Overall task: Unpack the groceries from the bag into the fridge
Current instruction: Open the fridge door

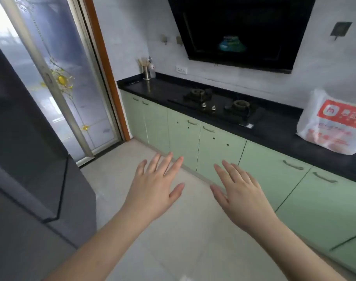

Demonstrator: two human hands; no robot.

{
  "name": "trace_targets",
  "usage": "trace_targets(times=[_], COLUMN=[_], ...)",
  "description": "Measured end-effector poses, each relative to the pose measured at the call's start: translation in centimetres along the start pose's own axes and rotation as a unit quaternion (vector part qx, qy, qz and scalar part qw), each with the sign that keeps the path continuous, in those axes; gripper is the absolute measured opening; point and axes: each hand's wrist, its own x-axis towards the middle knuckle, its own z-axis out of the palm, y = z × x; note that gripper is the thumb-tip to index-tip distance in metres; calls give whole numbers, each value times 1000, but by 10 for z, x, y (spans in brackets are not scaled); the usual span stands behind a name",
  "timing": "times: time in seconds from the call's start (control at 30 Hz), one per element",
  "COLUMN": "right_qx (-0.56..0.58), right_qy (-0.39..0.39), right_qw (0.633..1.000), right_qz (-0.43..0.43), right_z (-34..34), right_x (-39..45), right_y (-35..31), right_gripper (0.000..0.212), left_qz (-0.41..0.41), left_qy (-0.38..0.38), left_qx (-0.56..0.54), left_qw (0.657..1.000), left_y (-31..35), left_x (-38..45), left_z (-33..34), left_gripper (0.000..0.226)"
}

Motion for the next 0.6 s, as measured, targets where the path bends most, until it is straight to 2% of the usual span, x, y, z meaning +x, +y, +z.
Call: trace_targets(times=[0.2,0.27,0.43,0.6], right_qx=[0,-7,-6,-10], right_qy=[35,27,25,9], right_qw=[999,999,999,999], right_qz=[-26,-34,-35,-46], right_z=[15,20,40,65], right_x=[75,94,124,150], right_y=[-49,-60,-82,-89], right_gripper=[70,62,70,64], left_qz=[-45,-44,-67,-69], left_qy=[13,7,-13,-47], left_qx=[-22,-37,-64,-64], left_qw=[999,998,996,994], left_y=[-67,-91,-129,-149], left_x=[33,37,43,54], left_z=[19,27,48,69], left_gripper=[66,67,68,67])
